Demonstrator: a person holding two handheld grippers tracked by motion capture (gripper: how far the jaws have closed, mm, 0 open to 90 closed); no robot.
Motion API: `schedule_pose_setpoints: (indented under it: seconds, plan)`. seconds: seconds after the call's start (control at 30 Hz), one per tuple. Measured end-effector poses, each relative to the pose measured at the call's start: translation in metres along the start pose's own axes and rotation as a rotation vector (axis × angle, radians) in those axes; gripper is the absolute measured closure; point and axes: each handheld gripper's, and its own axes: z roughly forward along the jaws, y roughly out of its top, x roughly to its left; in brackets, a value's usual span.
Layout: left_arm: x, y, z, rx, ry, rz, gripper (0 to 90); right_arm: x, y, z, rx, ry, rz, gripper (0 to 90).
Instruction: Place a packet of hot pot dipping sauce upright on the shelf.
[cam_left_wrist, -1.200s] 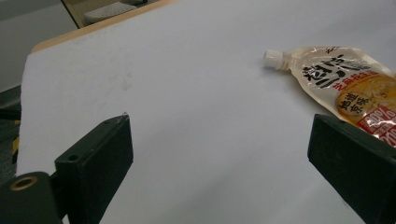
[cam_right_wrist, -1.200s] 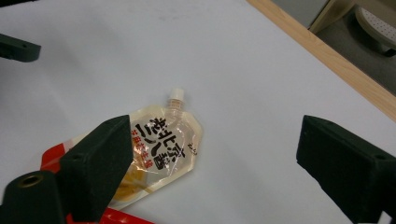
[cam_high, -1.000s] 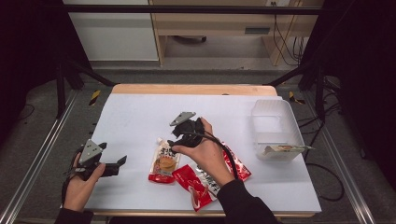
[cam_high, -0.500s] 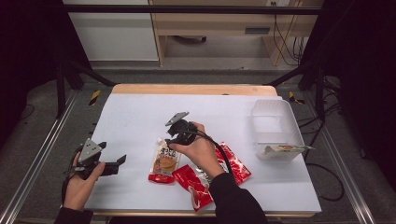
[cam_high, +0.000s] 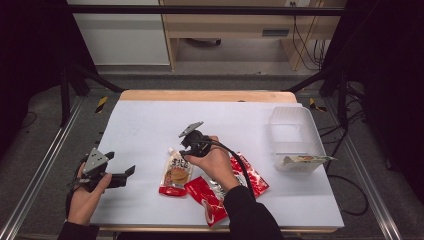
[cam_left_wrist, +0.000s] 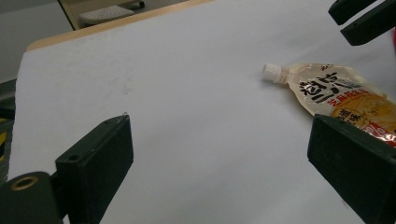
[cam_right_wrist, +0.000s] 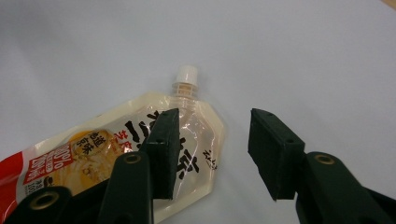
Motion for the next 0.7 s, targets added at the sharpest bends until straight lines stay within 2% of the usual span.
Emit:
schedule_pose_setpoints:
  seconds: [0.3,0.37,0.43,0.5,0.7]
  plan:
    - [-0.001,0.0,0.001,0.006,-0.01,0.01,6.7,0.002,-0.011,0.025,0.043,0.001,0.022,61.0]
    - [-0.001,0.0,0.001,0.007,-0.01,0.012,6.8,0.002,-0.013,0.025,0.039,0.0,0.026,61.7]
    - [-0.001,0.0,0.001,0.009,-0.012,0.015,6.8,0.0,-0.022,0.025,0.024,-0.008,0.049,62.1]
    - [-0.002,0.0,0.001,0.009,-0.013,0.016,6.8,0.0,-0.026,0.025,0.031,-0.003,0.047,61.2]
    - [-0.003,0.001,0.002,0.014,-0.02,0.023,6.8,0.0,-0.027,0.025,0.018,0.0,0.055,60.0]
